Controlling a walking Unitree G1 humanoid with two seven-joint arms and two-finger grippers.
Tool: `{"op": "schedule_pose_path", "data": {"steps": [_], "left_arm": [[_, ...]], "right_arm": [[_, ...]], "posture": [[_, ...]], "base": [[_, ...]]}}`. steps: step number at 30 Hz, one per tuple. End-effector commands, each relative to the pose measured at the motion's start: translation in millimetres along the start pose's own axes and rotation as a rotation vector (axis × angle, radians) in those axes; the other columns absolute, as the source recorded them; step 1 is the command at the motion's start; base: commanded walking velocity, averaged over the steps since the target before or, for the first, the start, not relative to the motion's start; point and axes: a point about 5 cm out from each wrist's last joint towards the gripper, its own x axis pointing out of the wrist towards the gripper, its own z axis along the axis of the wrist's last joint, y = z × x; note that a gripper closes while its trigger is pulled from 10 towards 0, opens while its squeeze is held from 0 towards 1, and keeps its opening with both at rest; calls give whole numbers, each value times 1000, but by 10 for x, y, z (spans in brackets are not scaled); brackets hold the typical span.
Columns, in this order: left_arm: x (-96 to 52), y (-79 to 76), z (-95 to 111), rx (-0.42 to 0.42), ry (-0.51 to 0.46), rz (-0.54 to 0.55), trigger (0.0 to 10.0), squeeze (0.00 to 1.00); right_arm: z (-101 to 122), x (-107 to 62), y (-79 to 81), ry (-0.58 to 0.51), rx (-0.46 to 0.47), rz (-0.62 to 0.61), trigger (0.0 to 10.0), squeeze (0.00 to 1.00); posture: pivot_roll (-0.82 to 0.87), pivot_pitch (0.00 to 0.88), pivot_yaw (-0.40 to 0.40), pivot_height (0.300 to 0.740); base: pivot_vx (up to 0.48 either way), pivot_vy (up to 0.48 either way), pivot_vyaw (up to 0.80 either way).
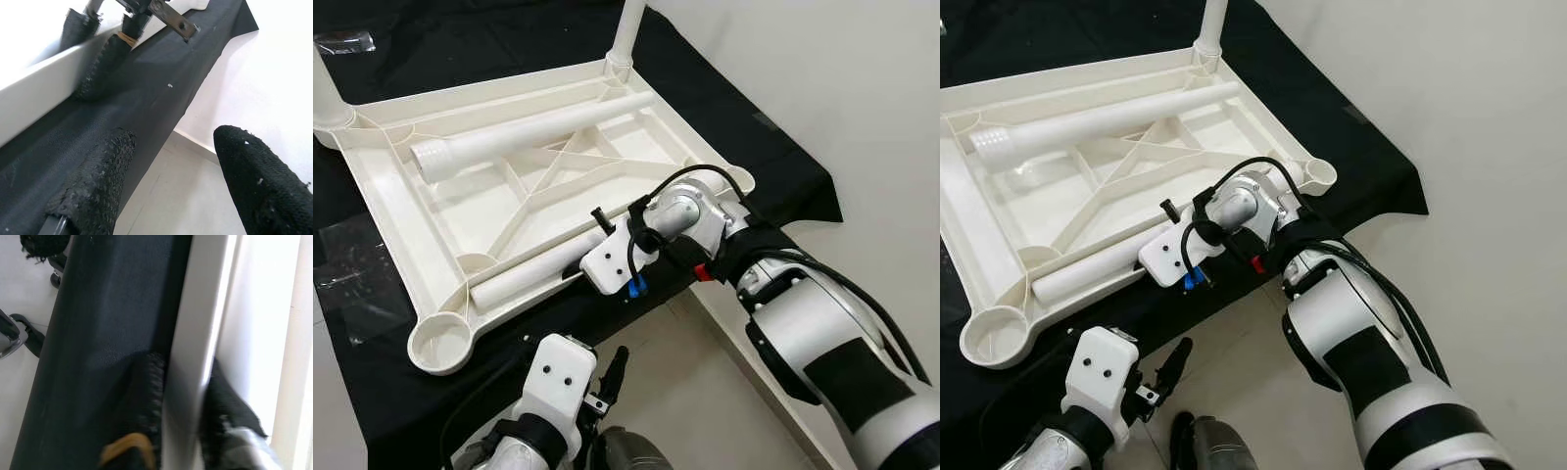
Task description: Building children table
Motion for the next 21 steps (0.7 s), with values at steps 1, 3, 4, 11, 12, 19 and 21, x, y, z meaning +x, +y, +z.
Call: {"op": "schedule_pose_path", "data": {"steps": [1,3,4,11,12,19,21], "left_arm": [[-6,-45,-56,-19,29,-21,10000,0],[-5,-41,-57,-20,29,-20,10000,0],[-4,-38,-59,-22,30,-19,10000,0],[-2,-29,-64,-23,30,-18,10000,0],[0,-24,-70,-24,32,-18,10000,0],[5,-17,-78,-24,33,-20,10000,0],[10,-18,-79,-23,34,-22,10000,0]], "right_arm": [[29,-9,-33,-15,-17,-14,10000,1000],[29,-15,-30,-21,-13,-14,10000,1000],[30,-25,-32,-26,-15,-18,10000,1000],[17,-90,-41,-37,9,-5,10000,75],[-8,-152,-27,-38,30,22,10000,0],[-43,-234,7,-60,67,36,10000,0],[-46,-218,15,-65,80,37,10000,0]], "posture": [[13,216,-263,740],[13,217,-263,740],[14,217,-262,740],[14,213,-262,740],[15,211,-261,740],[12,208,-258,740],[14,208,-257,740]], "base": [[0,0,0],[0,0,0],[0,0,0],[0,0,0],[0,0,0],[0,0,0],[0,0,0]]}}
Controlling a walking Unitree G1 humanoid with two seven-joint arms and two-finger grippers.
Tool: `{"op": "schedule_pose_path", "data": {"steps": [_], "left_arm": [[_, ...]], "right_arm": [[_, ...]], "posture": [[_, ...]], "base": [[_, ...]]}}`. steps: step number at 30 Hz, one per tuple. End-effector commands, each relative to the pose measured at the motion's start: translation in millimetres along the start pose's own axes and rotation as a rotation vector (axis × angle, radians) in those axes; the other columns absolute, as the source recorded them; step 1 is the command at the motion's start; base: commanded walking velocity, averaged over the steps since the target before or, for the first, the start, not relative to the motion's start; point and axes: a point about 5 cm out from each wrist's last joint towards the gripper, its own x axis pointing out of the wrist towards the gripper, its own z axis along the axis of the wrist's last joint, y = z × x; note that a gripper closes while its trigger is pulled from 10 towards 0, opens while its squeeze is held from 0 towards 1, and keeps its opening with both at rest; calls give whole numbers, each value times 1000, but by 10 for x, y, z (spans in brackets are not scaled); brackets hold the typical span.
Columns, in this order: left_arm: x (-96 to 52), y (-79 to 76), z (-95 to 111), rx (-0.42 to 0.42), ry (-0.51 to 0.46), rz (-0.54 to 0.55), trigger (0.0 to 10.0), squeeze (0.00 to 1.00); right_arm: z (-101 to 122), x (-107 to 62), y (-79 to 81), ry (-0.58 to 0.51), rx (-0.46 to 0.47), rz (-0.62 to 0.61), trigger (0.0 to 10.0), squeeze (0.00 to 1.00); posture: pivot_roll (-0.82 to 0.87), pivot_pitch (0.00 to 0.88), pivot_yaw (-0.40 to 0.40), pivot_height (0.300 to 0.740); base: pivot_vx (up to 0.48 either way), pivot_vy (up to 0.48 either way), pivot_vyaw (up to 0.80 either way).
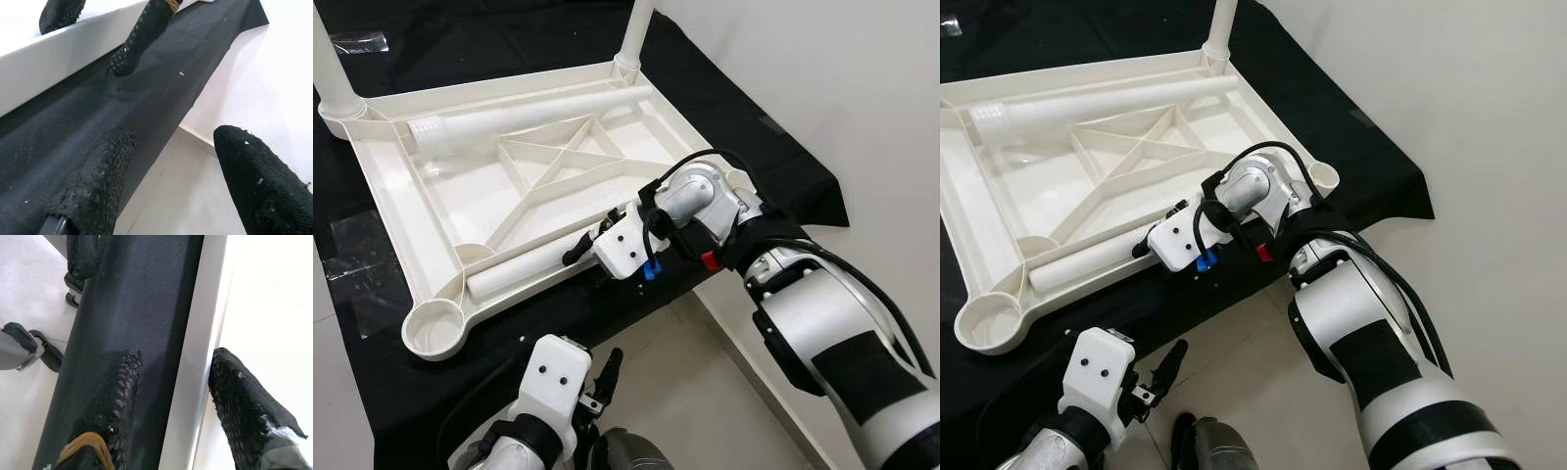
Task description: Building children table
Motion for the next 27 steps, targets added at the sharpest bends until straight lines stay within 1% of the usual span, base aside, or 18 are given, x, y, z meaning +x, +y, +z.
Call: {"op": "schedule_pose_path", "data": {"steps": [1,4,5,7,8,10,11,13,15,17,18,19,20,22,23,24,25,27], "left_arm": [[-6,-55,-34,-25,16,-29,10000,0],[-7,-54,-31,-24,15,-30,10000,0],[-6,-55,-31,-24,15,-29,10000,0],[-4,-57,-33,-24,15,-29,10000,0],[2,-60,-39,-24,15,-30,10000,0],[2,-60,-39,-24,15,-30,10000,0],[7,-58,-42,-25,15,-29,10000,0],[7,-58,-42,-25,15,-29,10000,0],[19,-54,-51,-24,13,-30,10000,0],[19,-54,-51,-24,13,-30,10000,0],[27,-50,-57,-23,13,-28,10000,0],[27,-50,-57,-23,13,-28,10000,0],[38,-41,-63,-22,11,-23,10000,0],[55,-8,-62,-14,4,-1,10000,0],[55,-8,-62,-14,4,-1,10000,0],[59,3,-57,-11,-1,6,10000,0],[59,3,-57,-11,-1,6,10000,0],[64,79,-45,13,-8,40,10000,0]], "right_arm": [[-25,-2,40,-15,26,0,10000,267],[-12,0,30,-29,27,-5,10000,267],[6,-14,3,-53,42,-12,10000,1000],[18,-25,-15,-70,53,-16,10000,1000],[37,-139,-82,-108,95,-26,10000,1000],[37,-139,-82,-108,95,-26,10000,1000],[56,-213,-134,-133,111,-49,10000,0],[56,-213,-134,-133,111,-49,10000,0],[81,-439,-242,-211,200,-108,10000,0],[81,-439,-242,-211,200,-108,10000,0],[100,-557,-318,-285,270,-171,10000,0],[100,-557,-318,-285,270,-171,10000,0],[104,-682,-410,-376,363,-293,10000,0],[-16,-904,-532,-555,619,-674,10000,0],[-16,-904,-532,-555,619,-674,10000,0],[-76,-964,-542,-605,698,-803,10000,0],[-76,-964,-542,-605,698,-803,10000,0],[-250,-990,-434,-648,826,-1048,10000,0]], "posture": [[18,208,-259,740],[18,208,-259,740],[20,204,-260,740],[21,205,-259,740],[21,201,-261,740],[21,201,-261,740],[21,197,-262,740],[21,197,-262,740],[22,188,-260,740],[22,188,-260,740],[24,181,-258,740],[24,181,-258,740],[25,174,-256,740],[36,166,-245,740],[36,166,-245,740],[36,166,-245,740],[36,166,-245,740],[44,156,-224,740]], "base": [[0,0,0],[0,0,0],[0,0,0],[0,0,0],[0,0,0],[0,0,0],[0,0,0],[0,0,0],[0,0,0],[0,0,0],[0,0,0],[0,0,0],[0,0,0],[0,0,0],[0,0,0],[0,0,0],[0,0,0],[0,0,0]]}}
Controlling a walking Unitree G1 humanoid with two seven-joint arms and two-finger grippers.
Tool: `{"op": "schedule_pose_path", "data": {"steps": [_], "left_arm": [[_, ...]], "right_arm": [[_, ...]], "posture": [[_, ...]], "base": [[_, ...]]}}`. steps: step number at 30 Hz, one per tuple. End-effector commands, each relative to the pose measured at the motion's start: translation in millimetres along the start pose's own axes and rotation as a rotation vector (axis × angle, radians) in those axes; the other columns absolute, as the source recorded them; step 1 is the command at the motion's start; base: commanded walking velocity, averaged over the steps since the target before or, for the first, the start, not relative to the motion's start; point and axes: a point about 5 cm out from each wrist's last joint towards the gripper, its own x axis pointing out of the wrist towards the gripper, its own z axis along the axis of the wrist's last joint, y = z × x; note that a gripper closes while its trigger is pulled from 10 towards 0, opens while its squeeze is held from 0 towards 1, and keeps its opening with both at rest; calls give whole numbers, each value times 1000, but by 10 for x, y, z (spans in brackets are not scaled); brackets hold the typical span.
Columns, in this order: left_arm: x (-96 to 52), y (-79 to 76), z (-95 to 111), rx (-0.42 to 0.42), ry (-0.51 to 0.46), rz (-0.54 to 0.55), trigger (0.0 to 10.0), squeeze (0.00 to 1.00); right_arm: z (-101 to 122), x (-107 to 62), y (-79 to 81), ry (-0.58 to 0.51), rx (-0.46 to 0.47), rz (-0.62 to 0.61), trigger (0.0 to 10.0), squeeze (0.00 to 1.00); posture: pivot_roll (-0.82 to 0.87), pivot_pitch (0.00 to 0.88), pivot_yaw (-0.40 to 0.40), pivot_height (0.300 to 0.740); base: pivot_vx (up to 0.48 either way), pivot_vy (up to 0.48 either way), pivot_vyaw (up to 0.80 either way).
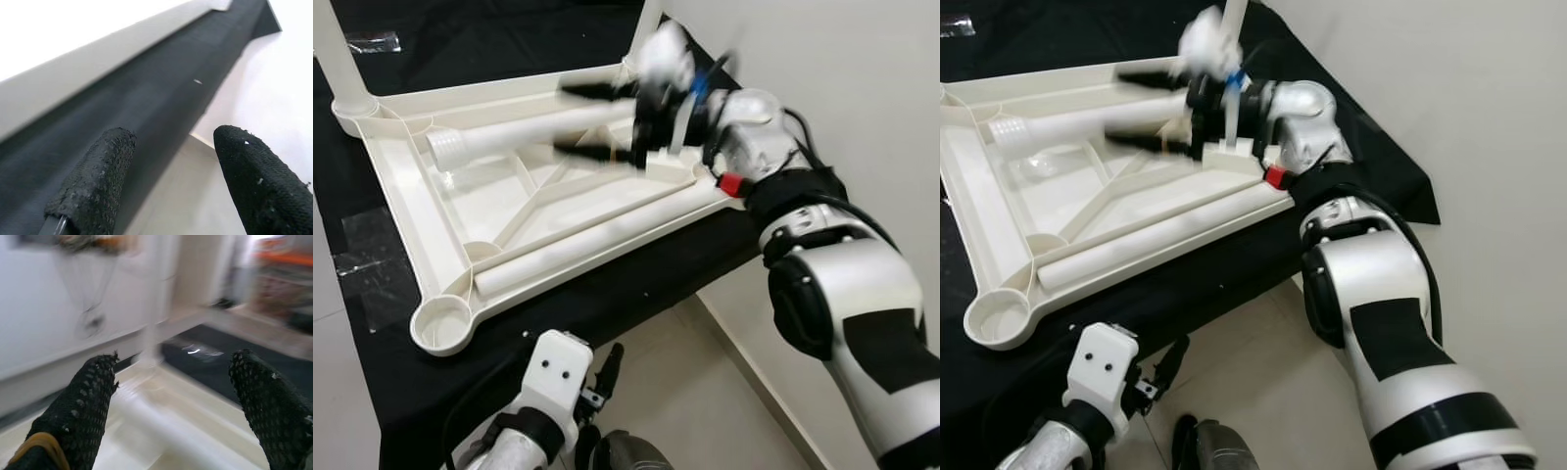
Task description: Building children table
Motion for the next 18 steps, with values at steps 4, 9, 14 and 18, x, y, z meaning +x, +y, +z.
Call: {"op": "schedule_pose_path", "data": {"steps": [4,9,14,18], "left_arm": [[6,97,0,18,-1,51,10000,0],[113,336,167,56,-68,145,10000,0],[196,577,339,105,-120,187,10000,0],[287,770,482,104,-151,195,10000,0]], "right_arm": [[-304,-251,-5,-51,51,-304,10000,0],[-582,-476,297,-84,76,-556,10000,0],[-683,-576,414,-68,85,-669,10000,0],[-691,-577,429,-70,104,-709,10000,0]], "posture": [[46,152,-215,740],[60,140,-202,740],[75,129,-196,740],[85,127,-193,740]], "base": [[0,0,0],[0,0,0],[0,0,0],[0,0,0]]}}
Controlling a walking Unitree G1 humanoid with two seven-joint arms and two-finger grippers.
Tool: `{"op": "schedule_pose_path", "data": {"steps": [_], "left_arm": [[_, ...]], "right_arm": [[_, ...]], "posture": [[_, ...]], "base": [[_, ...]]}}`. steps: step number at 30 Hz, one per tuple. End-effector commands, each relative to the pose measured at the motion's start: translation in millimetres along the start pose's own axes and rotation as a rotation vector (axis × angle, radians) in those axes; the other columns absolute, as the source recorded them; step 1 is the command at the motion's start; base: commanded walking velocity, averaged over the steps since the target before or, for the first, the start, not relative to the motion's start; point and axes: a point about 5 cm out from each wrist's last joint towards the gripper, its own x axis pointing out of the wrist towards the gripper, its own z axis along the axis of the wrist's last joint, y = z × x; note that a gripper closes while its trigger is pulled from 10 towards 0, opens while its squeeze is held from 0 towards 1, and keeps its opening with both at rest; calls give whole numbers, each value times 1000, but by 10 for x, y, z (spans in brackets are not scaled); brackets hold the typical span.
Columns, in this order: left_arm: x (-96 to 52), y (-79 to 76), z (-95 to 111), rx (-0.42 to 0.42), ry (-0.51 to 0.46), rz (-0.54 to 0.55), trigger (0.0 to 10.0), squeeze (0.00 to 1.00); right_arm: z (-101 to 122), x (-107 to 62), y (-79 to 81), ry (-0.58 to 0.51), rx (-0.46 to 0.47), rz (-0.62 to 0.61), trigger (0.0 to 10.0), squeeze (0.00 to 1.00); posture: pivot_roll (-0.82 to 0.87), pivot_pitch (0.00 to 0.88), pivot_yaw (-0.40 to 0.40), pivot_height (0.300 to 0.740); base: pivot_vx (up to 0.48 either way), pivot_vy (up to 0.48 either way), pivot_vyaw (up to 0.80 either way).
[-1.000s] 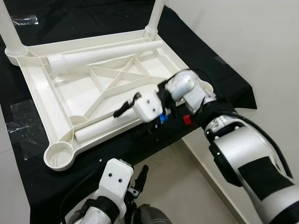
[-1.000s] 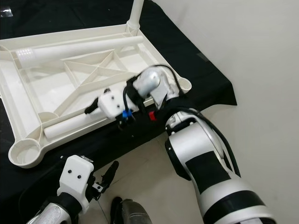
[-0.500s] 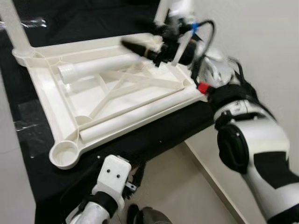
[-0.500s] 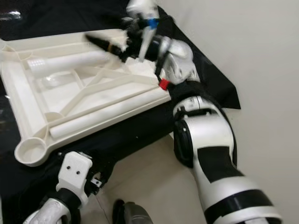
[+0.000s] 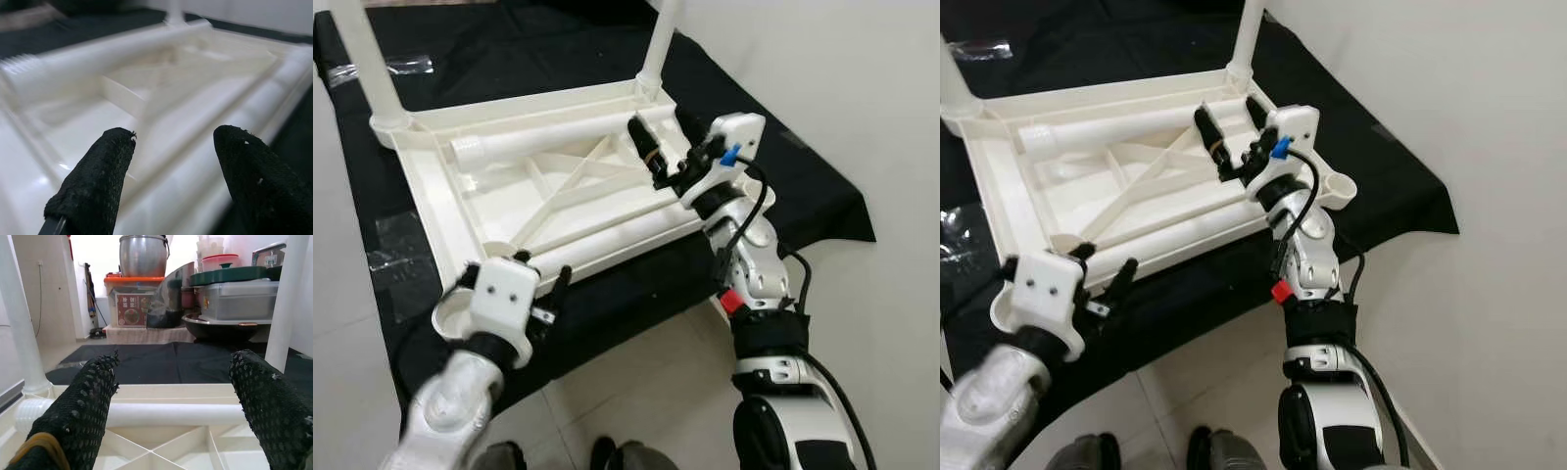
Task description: Building children table
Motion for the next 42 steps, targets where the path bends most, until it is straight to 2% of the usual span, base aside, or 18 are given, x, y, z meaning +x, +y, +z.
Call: {"op": "schedule_pose_path", "data": {"steps": [1,5,7,11,16,18,19,20,21,22,24,25,26,32,38,42], "left_arm": [[22,39,-43,-33,34,-14,10000,0],[183,179,40,-54,18,-25,10000,0],[183,179,40,-54,18,-25,10000,0],[448,443,43,-165,74,-31,10000,0],[535,550,27,-186,94,-35,10000,0],[690,713,2,-210,119,-40,10000,0],[690,713,2,-210,119,-40,10000,0],[789,794,-8,-207,128,-44,10000,0],[789,794,-8,-207,128,-44,10000,0],[849,845,-9,-204,133,-47,10000,0],[849,845,-9,-204,133,-47,10000,0],[913,879,6,-215,129,-51,10000,0],[913,879,6,-215,129,-51,10000,0],[1194,944,107,-331,93,-89,10000,0],[1278,985,98,-351,92,-91,10000,0],[1355,1084,55,-355,104,-69,10000,0]], "right_arm": [[-48,-58,-30,17,25,-39,10000,0],[-40,-98,48,16,10,-45,10000,0],[-40,-98,48,16,10,-45,10000,0],[-63,-214,142,52,-22,-79,10000,0],[-76,-232,159,58,-22,-84,10000,0],[-87,-252,175,64,-24,-90,10000,0],[-87,-252,175,64,-24,-90,10000,0],[-89,-259,178,65,-22,-95,10000,0],[-89,-259,178,65,-22,-95,10000,0],[-88,-265,182,67,-19,-101,10000,0],[-88,-265,182,67,-19,-101,10000,0],[-85,-270,186,67,-17,-105,10000,0],[-85,-270,186,67,-17,-105,10000,0],[-67,-311,229,91,-12,-113,10000,0],[-69,-317,228,97,-10,-115,10000,0],[-63,-314,233,100,0,-118,10000,0]], "posture": [[84,127,-191,740],[91,130,-181,740],[91,130,-181,740],[93,141,-174,740],[92,142,-174,740],[91,155,-168,740],[91,155,-168,740],[86,161,-163,740],[86,161,-163,740],[86,161,-163,740],[86,161,-163,740],[80,166,-162,740],[80,166,-162,740],[62,175,-159,740],[60,173,-160,740],[52,174,-155,740]], "base": [[0,0,0],[0,0,0],[0,0,0],[0,0,0],[0,0,0],[0,0,0],[0,0,0],[0,0,0],[0,0,0],[0,0,0],[0,0,0],[0,0,0],[0,0,0],[0,0,0],[0,0,0],[0,0,0]]}}
